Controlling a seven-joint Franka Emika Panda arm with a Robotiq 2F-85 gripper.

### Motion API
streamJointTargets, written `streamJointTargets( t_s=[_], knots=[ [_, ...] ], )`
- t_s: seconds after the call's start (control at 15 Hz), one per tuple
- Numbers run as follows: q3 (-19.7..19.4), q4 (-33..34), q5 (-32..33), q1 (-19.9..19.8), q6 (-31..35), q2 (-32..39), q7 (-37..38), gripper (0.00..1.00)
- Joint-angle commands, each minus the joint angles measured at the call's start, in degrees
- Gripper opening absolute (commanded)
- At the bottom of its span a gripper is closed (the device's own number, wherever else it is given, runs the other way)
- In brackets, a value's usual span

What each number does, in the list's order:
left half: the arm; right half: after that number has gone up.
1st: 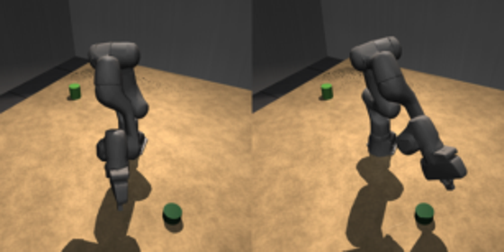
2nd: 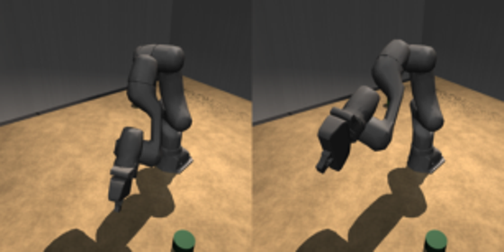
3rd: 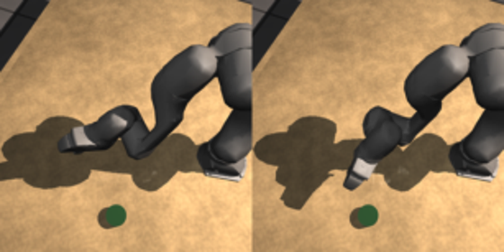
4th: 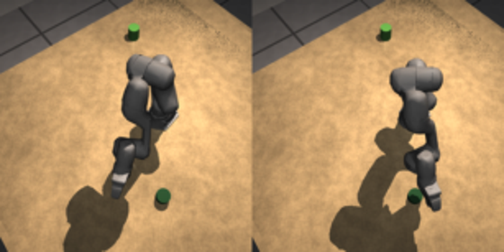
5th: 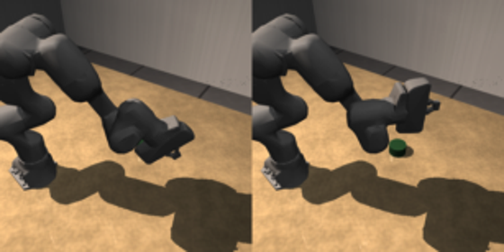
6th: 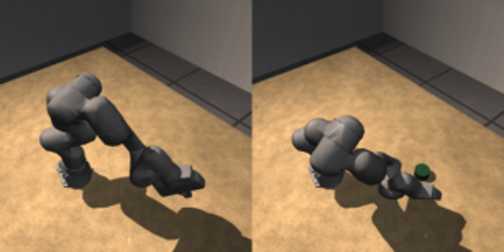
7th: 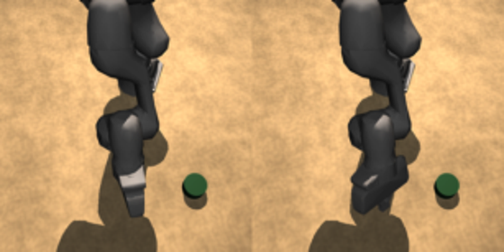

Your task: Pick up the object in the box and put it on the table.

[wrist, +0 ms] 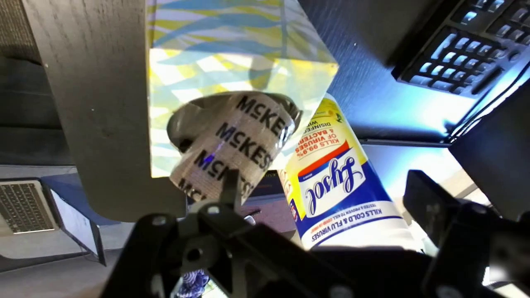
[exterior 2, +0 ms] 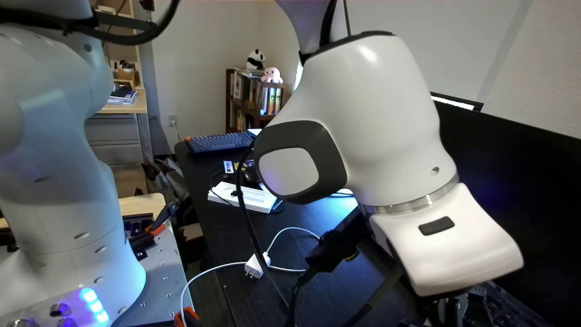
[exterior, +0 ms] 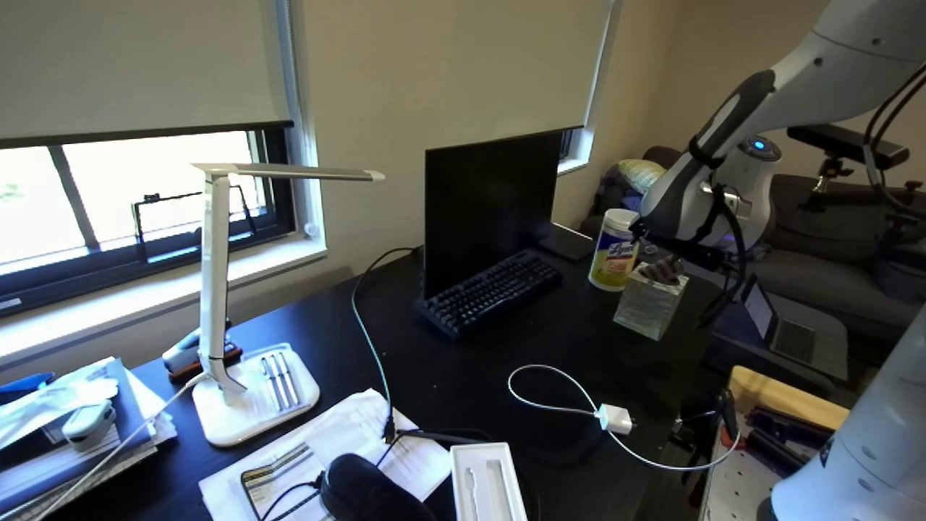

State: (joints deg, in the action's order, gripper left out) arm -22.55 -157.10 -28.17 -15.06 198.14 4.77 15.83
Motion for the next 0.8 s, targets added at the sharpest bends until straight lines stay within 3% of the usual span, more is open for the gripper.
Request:
streamJointTargets(
  t_s=[0.0,0.33,0.73],
  knots=[
    [-1.5,-0.9,-5.8,2.3,0.0,-2.6,0.8,1.00],
    [-3.6,1.3,-15.0,4.7,0.0,-1.3,0.4,1.00],
    [-6.0,1.8,-20.7,7.9,0.0,2.9,1.8,1.00]
  ],
)
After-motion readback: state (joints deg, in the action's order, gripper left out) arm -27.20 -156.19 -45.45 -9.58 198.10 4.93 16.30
